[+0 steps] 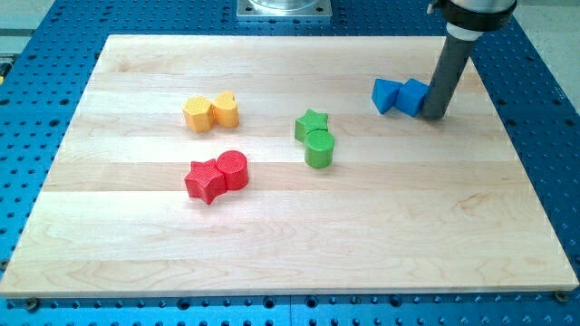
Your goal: Move your arm away from the cube
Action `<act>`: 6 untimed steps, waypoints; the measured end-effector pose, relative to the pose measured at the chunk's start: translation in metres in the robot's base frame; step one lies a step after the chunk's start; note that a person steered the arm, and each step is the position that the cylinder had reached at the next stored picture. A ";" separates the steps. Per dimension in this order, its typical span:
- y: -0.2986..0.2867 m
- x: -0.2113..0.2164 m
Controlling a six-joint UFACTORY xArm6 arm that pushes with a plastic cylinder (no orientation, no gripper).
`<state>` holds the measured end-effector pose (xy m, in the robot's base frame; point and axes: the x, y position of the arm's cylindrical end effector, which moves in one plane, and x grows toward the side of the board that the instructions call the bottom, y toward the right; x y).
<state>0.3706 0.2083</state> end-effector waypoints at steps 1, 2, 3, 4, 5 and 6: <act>0.000 0.000; 0.000 0.006; 0.000 0.007; -0.001 0.014; -0.027 0.026; -0.065 0.063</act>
